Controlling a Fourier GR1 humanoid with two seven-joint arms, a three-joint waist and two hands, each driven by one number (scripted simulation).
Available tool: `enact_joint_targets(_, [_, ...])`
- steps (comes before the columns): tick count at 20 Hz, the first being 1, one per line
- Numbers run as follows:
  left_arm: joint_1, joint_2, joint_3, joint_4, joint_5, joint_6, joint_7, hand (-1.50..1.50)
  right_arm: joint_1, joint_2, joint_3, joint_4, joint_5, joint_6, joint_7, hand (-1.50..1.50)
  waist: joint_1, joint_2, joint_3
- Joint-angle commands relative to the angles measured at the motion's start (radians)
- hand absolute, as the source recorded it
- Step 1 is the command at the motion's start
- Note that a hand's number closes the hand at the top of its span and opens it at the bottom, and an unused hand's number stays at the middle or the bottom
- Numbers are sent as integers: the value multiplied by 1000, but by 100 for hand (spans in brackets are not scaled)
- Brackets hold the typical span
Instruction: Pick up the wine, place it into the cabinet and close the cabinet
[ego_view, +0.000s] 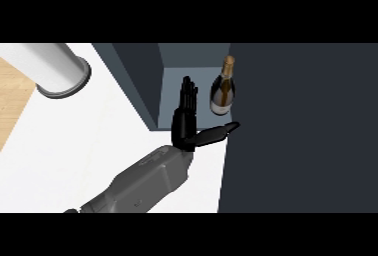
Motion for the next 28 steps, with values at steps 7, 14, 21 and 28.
enact_joint_targets(7, [186, 180, -28, -353, -185, 0, 89, -150, -19, 12, 19, -31, 38, -36, 34, -150, 17, -4, 0])
enact_joint_targets(14, [320, 343, -34, -616, -282, -3, 134, -150, 142, 7, 8, -43, 39, 35, -116, -150, 11, -4, 1])
enact_joint_targets(21, [421, 520, -41, -889, -330, -37, 205, -150, 36, -123, -49, -53, -101, 139, 6, 150, 17, -4, 1])
enact_joint_targets(28, [584, 652, -4, -1055, -370, -102, 184, 150, 125, -118, 84, -130, -145, 215, 30, 150, 13, -4, 0])
